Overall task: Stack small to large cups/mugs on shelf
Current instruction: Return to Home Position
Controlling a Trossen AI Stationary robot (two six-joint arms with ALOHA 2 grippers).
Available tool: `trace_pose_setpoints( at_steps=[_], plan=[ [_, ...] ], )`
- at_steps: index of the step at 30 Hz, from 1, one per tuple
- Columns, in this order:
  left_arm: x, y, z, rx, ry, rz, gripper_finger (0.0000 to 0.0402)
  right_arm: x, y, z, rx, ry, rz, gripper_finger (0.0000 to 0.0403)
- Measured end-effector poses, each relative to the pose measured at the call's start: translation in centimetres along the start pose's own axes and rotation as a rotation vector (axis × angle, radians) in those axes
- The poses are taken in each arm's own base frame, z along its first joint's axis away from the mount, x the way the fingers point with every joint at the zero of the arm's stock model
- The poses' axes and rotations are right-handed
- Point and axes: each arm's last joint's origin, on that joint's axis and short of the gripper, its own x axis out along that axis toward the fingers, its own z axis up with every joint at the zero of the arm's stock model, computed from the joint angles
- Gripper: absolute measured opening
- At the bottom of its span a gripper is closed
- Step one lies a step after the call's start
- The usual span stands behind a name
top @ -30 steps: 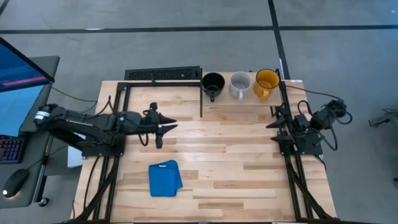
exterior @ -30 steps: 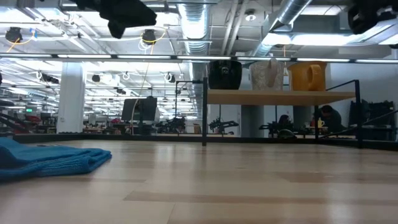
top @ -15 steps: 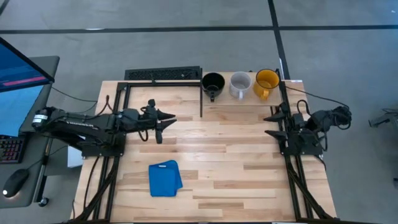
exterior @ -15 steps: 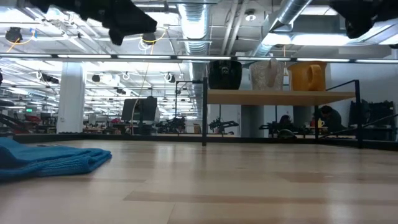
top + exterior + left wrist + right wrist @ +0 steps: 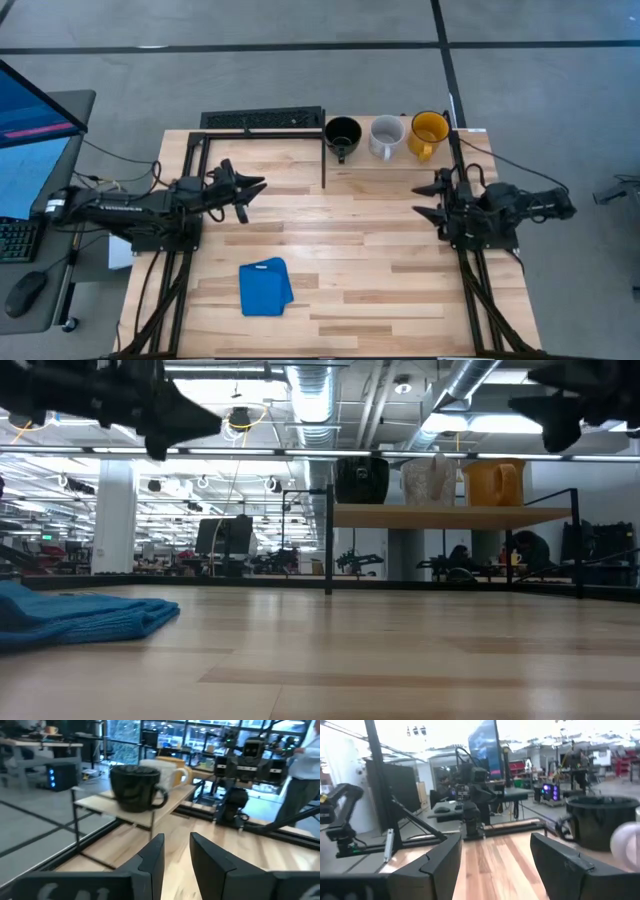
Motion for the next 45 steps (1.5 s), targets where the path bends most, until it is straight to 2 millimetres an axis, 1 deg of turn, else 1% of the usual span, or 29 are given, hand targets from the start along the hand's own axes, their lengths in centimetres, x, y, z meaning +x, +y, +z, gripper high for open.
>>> trace_pose_setpoints(
  at_steps=[4, 8, 14, 20, 23, 26, 32, 36, 41, 45],
  plan=[
    [-0.1, 0.9, -0.8, -0.019, 0.009, 0.044, 0.0082, 0.3, -0.5, -1.0, 0.030, 0.017, -0.035, 0.0260],
    [-0.5, 1.5, -1.6, -0.035, -0.018, 0.056, 0.0082, 0.5, -0.9, -1.4, 0.028, 0.008, -0.041, 0.0260],
    [-1.3, 2.4, -2.7, -0.071, -0.027, 0.081, 0.0082, 0.7, -2.1, -2.3, 0.036, 0.001, -0.136, 0.0260],
    [-2.1, 3.1, -3.5, -0.082, -0.037, 0.111, 0.0082, 0.8, -3.1, -2.9, 0.027, -0.047, -0.125, 0.0260],
    [-2.5, 3.4, -4.0, -0.090, -0.047, 0.125, 0.0082, 0.8, -3.6, -3.7, 0.033, -0.074, -0.121, 0.0260],
    [-2.9, 3.7, -4.5, -0.108, -0.060, 0.135, 0.0082, 0.7, -4.0, -3.6, 0.036, -0.079, -0.126, 0.0260],
    [-3.4, 3.9, -4.7, -0.104, -0.042, 0.150, 0.0082, 0.6, -4.4, -3.6, 0.030, -0.079, -0.139, 0.0260],
    [-3.7, 4.1, -5.1, -0.106, -0.011, 0.200, 0.0082, 0.6, -4.6, -3.7, 0.035, -0.064, -0.148, 0.0260],
    [-4.2, 4.1, -4.8, -0.102, -0.039, 0.202, 0.0082, 0.6, -4.6, -3.8, 0.037, -0.054, -0.149, 0.0260],
    [-4.6, 4.3, -5.3, -0.106, -0.002, 0.232, 0.0082, 0.6, -4.6, -4.2, 0.063, -0.012, -0.155, 0.0260]
  ],
)
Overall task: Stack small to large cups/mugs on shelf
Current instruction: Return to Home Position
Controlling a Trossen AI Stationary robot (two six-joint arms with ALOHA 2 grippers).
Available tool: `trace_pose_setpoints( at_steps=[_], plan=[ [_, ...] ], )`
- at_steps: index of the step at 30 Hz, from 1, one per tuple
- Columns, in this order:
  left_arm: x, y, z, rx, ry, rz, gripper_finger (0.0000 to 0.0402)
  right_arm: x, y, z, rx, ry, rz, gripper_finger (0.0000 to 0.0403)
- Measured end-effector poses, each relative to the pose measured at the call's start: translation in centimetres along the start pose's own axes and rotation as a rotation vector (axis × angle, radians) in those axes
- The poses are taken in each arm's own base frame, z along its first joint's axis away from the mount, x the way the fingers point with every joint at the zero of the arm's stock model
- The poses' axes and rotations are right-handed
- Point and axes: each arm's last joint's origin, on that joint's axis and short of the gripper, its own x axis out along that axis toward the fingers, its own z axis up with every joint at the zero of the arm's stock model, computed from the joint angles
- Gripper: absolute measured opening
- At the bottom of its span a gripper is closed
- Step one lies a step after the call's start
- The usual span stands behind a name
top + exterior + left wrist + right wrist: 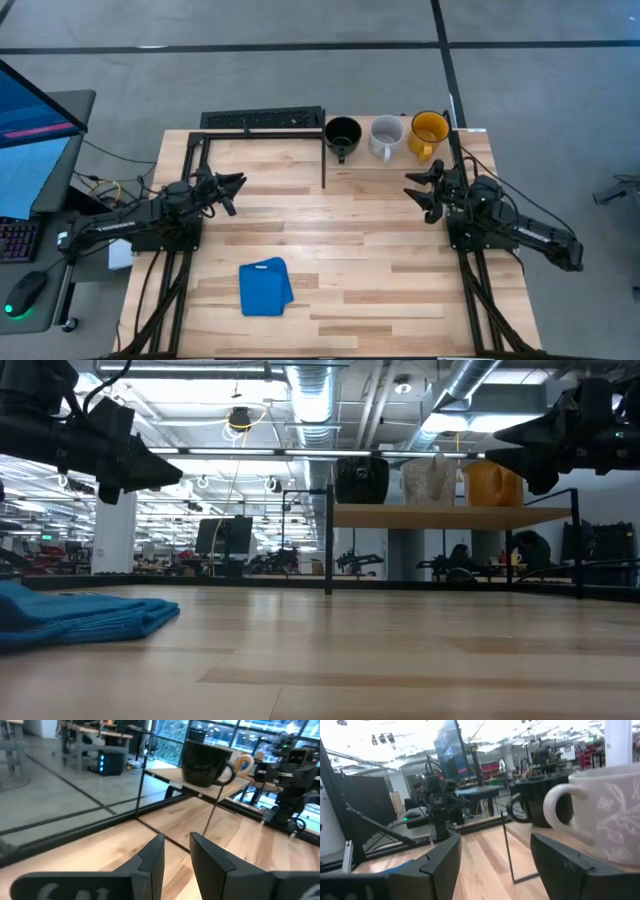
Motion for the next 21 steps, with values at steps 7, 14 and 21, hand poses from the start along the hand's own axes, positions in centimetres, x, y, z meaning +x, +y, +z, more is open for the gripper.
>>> trace_pose_setpoints(
  at_steps=[7, 14, 21],
  plan=[
    [-0.7, 0.3, -0.2, -0.011, 0.008, 0.007, 0.0082, 0.0, 0.0, -0.3, 0.012, 0.027, 0.013, 0.0260],
    [-1.2, 0.5, 0.0, -0.014, -0.014, 0.000, 0.0082, -0.1, 0.1, -0.2, 0.044, 0.105, 0.030, 0.0260],
    [-1.2, 0.5, 0.0, -0.004, -0.005, -0.003, 0.0082, -0.3, 0.4, 0.7, -0.003, 0.098, 0.058, 0.0260]
  ],
)
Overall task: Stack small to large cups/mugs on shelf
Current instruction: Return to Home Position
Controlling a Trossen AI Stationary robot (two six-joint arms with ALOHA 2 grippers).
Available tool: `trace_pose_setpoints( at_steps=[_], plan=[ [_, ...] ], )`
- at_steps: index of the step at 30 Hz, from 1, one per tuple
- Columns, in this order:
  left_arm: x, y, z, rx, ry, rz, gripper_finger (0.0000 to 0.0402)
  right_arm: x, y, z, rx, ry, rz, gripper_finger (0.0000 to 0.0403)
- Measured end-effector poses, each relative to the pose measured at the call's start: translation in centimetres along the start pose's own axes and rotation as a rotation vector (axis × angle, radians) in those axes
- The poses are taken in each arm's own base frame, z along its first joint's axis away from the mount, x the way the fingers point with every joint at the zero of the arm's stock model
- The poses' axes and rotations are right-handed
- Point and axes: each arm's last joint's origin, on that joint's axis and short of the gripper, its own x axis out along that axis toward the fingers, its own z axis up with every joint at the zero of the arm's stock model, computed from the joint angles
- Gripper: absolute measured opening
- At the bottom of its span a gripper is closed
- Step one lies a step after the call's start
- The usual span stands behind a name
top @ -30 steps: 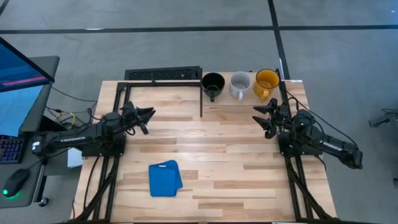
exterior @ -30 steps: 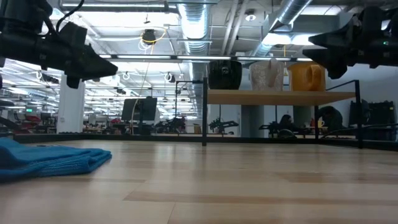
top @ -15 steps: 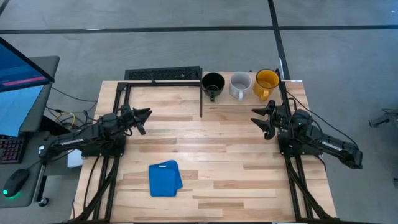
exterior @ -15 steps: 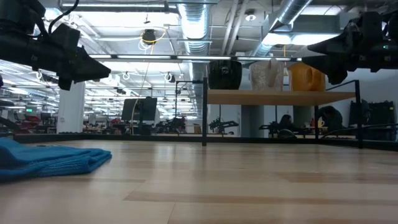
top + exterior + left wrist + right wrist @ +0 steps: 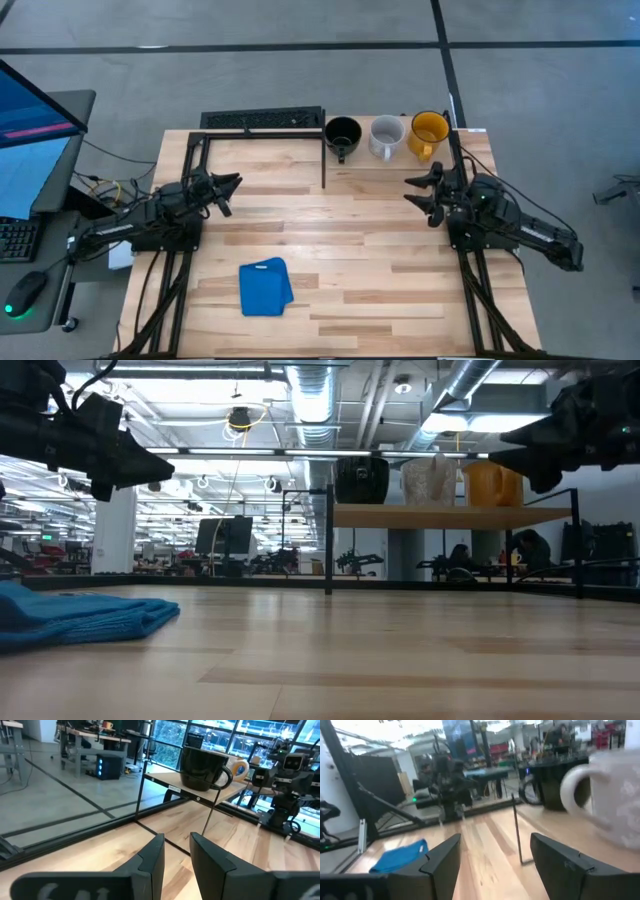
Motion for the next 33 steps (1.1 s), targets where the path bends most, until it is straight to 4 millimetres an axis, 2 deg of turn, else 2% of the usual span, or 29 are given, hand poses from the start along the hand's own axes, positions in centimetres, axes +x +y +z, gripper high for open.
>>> trace_pose_setpoints(
  at_steps=[12, 21, 26, 33],
  plan=[
    [-0.1, 0.0, -0.1, -0.015, 0.033, -0.020, 0.0082, 0.0, 0.3, 0.1, -0.014, -0.007, 0.024, 0.0260],
    [-0.1, 0.0, -0.1, -0.037, 0.034, -0.021, 0.0082, 0.0, 0.0, 0.4, -0.029, -0.045, -0.080, 0.0260],
    [-0.1, 0.0, -0.1, -0.038, 0.035, -0.022, 0.0082, 0.4, -0.3, -0.8, -0.023, -0.089, -0.083, 0.0260],
    [-0.1, -0.1, -0.1, -0.039, 0.038, -0.029, 0.0082, 0.4, -0.3, -0.7, -0.039, -0.098, -0.082, 0.0260]
  ],
)
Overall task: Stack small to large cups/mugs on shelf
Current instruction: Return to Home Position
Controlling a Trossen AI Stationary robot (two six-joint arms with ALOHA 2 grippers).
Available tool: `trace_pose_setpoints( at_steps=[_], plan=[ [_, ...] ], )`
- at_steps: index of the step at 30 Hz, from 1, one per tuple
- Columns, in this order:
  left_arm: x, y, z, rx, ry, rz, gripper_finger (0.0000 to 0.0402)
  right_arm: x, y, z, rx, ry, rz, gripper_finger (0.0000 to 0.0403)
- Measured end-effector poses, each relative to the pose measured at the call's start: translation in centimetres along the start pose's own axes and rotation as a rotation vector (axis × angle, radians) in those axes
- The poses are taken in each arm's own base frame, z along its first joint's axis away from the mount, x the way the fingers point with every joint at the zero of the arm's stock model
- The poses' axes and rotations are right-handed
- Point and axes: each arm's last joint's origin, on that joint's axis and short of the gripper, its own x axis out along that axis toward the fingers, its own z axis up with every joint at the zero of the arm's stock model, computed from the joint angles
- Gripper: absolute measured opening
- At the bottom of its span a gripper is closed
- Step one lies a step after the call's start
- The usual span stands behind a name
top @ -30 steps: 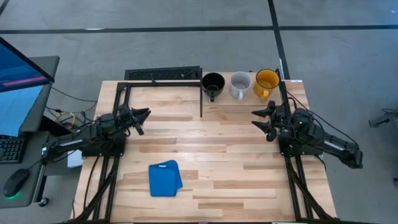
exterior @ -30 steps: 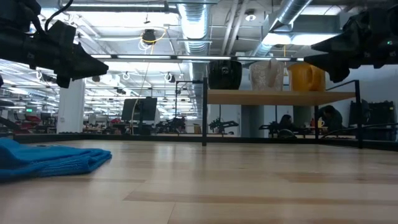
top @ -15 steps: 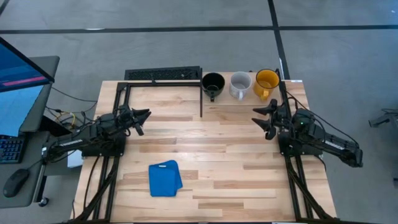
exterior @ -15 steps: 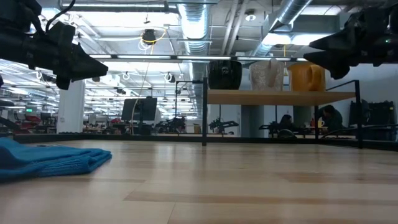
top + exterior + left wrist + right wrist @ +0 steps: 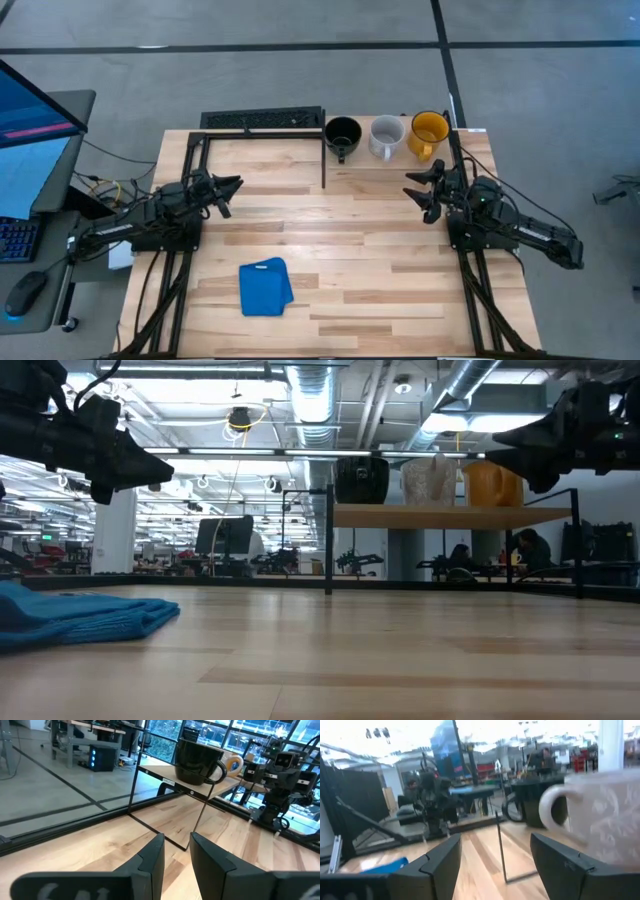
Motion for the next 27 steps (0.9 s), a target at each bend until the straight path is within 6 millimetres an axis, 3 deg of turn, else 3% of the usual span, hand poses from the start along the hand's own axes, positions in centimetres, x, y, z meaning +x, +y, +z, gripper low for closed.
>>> trace_pose_setpoints(
  at_steps=[27],
  plan=[
    [0.00, -0.22, -0.15, 0.002, 0.032, -0.082, 0.0082, -0.03, -0.09, -0.88, 0.023, 0.089, -0.010, 0.0260]
  ],
)
